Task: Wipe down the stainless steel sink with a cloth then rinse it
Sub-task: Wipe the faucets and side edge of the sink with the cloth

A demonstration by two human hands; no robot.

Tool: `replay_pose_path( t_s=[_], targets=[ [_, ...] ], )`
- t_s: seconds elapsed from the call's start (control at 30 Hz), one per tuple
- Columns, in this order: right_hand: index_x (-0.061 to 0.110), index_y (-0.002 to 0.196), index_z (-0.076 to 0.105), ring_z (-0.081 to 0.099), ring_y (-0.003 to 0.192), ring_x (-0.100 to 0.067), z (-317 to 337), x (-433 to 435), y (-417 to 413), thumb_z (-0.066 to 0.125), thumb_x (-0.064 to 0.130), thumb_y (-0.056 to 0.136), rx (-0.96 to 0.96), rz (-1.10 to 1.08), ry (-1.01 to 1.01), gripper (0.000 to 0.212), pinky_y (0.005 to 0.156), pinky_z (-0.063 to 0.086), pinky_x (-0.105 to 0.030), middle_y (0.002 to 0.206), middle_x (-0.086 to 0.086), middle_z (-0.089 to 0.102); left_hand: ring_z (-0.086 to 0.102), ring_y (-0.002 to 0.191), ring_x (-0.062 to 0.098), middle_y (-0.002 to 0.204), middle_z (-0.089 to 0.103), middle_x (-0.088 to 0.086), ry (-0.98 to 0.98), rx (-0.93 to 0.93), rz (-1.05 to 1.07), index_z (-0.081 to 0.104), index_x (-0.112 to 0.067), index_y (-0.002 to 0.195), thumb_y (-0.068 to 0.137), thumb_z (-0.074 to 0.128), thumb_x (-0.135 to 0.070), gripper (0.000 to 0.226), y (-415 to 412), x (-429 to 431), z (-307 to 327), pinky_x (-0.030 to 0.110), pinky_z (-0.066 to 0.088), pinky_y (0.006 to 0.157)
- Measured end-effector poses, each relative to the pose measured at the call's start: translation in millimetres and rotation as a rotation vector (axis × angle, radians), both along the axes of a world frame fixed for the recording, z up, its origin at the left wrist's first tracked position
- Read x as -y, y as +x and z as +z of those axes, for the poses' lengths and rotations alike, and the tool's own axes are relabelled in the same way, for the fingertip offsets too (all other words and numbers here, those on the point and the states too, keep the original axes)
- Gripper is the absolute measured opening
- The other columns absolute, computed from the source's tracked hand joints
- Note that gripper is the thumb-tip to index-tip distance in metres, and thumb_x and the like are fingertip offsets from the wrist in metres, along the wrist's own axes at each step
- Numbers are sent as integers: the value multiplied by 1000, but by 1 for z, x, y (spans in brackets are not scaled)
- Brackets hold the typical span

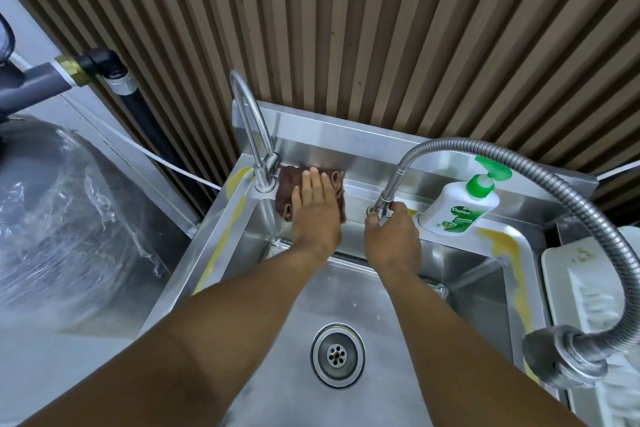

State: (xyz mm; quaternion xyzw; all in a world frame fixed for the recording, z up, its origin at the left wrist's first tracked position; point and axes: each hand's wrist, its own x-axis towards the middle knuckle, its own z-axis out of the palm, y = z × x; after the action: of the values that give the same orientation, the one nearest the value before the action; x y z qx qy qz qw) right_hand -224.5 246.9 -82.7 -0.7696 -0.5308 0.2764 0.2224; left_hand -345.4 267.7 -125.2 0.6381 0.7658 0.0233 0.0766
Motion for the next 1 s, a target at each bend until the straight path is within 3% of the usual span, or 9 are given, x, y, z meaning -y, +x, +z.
replay_pose_path(
  t_s=[0.13, 0.23, 0.33, 0.57, 0.67, 0.8, 0.87, 0.93, 1.0],
  targets=[
    [19, 122, 53, 60, 105, -36, 1, 0, -1, 52, 37, 97, -10, -12, -3, 31, 84, 46, -42, 116, -10, 64, -3, 156, 29, 169, 0, 13, 88, 61, -226, 4, -7, 160, 105, 40, -24, 68, 27, 6, -14, 48, 3, 124],
    [20, 123, 53, 60, 106, -36, 0, 1, 0, 52, 38, 96, -9, -7, 1, 32, 84, 46, -42, 116, -10, 65, 13, 155, 22, 168, 18, 2, 169, 65, -426, 23, -14, 159, 98, 48, -15, 66, 13, 6, -18, 46, 18, 123],
    [20, 121, 52, 60, 103, -36, -1, 1, 1, 52, 40, 97, 2, 1, -4, 31, 83, 46, -42, 114, -10, 64, 5, 156, 16, 169, 7, -3, 122, -50, -534, 12, -18, 161, 93, 44, -3, 76, -27, 9, -12, 42, 10, 124],
    [23, 124, 52, 62, 103, -35, 0, 1, 1, 50, 41, 99, -17, 5, 1, 31, 85, 48, -42, 116, -8, 66, -6, 156, 22, 169, -7, 6, 40, -148, -250, -5, -10, 160, 95, 42, 2, 81, -74, 12, -4, 37, 1, 125],
    [21, 120, 52, 61, 101, -37, 0, 1, -1, 50, 41, 98, -16, 10, -12, 30, 83, 48, -42, 111, -10, 66, -4, 156, 25, 169, -1, 8, 67, -35, -159, 2, -9, 160, 95, 44, -3, 77, -35, 12, -7, 41, -1, 124],
    [18, 118, 52, 60, 103, -37, 2, 1, 1, 51, 39, 97, -21, 12, -8, 29, 84, 46, -42, 111, -12, 66, 21, 153, 25, 163, 31, 8, 218, 113, -387, 36, -9, 154, 90, 53, -14, 67, 10, 22, -23, 43, 13, 123],
    [17, 118, 51, 60, 103, -37, 2, 1, 2, 51, 38, 97, -19, 23, -11, 30, 85, 47, -43, 111, -12, 65, 21, 153, 22, 163, 32, 7, 222, 197, -384, 37, -9, 153, 87, 55, -13, 69, 5, 26, -23, 41, 11, 124],
    [17, 118, 51, 60, 103, -36, 2, 0, 3, 51, 38, 97, -16, 32, -13, 30, 84, 48, -42, 110, -11, 65, 26, 152, 25, 160, 37, 11, 284, 352, -339, 38, -5, 152, 83, 51, -12, 70, -8, 38, -22, 43, 17, 125],
    [19, 120, 52, 61, 101, -35, 2, 0, 2, 51, 40, 98, -29, 33, -15, 30, 82, 46, -40, 109, -10, 66, 35, 147, 29, 156, 42, 15, 412, 558, -114, 41, -3, 150, 84, 47, -11, 67, -23, 52, -22, 45, 29, 121]
  ],
)
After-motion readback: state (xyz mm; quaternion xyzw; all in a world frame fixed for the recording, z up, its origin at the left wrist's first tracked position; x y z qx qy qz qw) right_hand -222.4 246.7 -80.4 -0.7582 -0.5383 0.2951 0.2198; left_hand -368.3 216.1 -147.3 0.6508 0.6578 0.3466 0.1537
